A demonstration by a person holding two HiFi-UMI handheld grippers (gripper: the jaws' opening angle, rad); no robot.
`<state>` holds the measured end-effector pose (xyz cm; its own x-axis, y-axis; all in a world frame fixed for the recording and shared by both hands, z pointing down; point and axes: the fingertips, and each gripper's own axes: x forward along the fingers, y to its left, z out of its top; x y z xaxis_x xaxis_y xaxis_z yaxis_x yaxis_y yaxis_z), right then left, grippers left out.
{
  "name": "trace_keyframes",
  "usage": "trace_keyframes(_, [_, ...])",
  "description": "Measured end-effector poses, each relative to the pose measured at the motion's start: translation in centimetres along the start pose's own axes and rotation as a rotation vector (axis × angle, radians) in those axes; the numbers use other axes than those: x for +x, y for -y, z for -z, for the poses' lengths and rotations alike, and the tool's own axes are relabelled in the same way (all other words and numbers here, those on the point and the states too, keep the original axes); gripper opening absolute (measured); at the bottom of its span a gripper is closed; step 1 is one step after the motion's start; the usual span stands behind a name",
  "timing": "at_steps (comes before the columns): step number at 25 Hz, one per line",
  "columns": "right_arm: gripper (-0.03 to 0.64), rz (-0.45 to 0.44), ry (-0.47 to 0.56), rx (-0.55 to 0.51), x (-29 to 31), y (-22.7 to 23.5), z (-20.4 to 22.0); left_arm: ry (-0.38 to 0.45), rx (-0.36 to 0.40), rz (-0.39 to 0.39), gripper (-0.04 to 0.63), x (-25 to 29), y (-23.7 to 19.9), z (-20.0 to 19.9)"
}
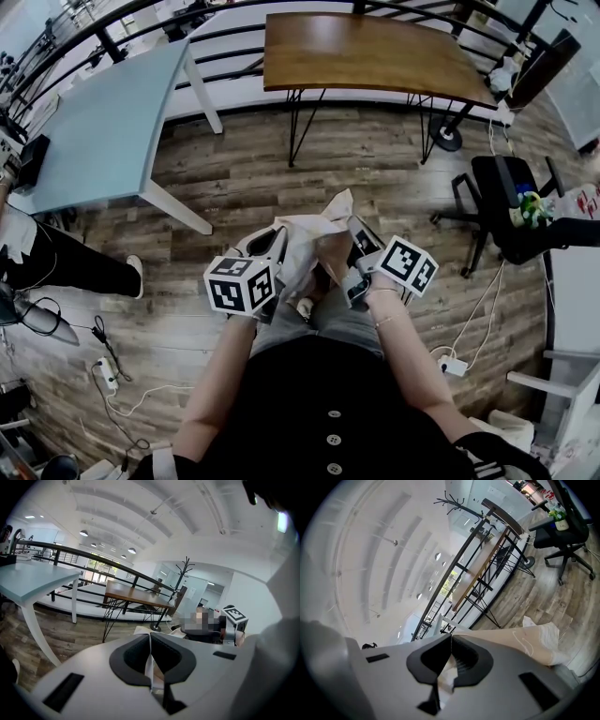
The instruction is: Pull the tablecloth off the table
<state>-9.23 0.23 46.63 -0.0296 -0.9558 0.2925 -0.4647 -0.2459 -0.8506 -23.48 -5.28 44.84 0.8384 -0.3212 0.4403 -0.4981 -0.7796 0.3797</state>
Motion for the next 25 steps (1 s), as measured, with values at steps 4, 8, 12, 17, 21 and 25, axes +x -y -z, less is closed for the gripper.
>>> trace_keyframes(4, [0.028, -0.005, -0.012, -0.011, 0.14, -0.25, 0.61, 0.005, 0.001, -0.005, 0.017, -0.31, -0.25, -0.15])
trace_keyframes(8, [0.028, -0.003, -0.028, -0.032, 0.29, -0.34, 0.85, 0.008, -0.001, -0.008, 0.017, -0.56, -0.37, -0.2])
trace_keyframes(12, [0.028, -0.002, -0.03, -0.031, 0.22, -0.3, 0.94, 0.014, -0.001, -0.01, 0.017, -0.65, -0.32, -0.28])
trace_keyframes(17, [0.028, 0.0, -0.03, -0.032, 0.24, -0.36, 1.02, 0.018, -0.005, -0.007, 0.017, -0.72, -0.47, -0.4])
trace_keyframes(21, [0.028, 0.001, -0.031, -0.034, 0.3, -0.28, 1.12, 0.017, -0.009, -0.005, 0.017, -0.67, -0.57, -0.32])
trace_keyframes(25, [0.028, 0.003, -0.037, -0.04, 0.29, -0.37, 1.09, 0.014, -0.011, -0.008, 0.017, -0.69, -0.5, -0.37])
